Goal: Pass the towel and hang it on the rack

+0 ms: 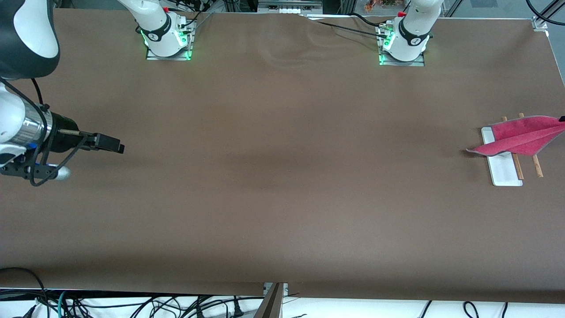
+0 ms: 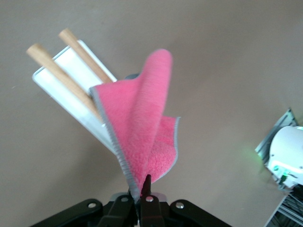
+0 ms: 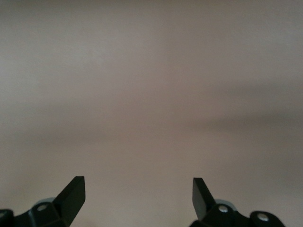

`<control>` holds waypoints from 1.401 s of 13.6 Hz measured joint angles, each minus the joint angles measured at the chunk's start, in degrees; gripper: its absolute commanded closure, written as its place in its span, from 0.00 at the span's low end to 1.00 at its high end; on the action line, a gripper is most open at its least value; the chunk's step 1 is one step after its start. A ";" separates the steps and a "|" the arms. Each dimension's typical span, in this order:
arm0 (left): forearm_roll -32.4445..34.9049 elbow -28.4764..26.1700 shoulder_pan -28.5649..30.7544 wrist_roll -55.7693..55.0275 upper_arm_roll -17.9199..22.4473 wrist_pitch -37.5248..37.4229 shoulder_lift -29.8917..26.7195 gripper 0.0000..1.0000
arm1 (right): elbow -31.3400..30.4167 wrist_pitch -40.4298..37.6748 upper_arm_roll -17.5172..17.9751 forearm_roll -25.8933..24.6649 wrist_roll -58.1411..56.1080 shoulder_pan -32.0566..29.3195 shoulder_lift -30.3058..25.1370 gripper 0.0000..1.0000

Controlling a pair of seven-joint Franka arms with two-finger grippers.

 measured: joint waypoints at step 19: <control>0.09 0.16 7.28 7.24 0.40 12.99 10.80 0.00 | -17.29 6.78 -2.48 -6.02 -7.61 4.90 -12.12 0.00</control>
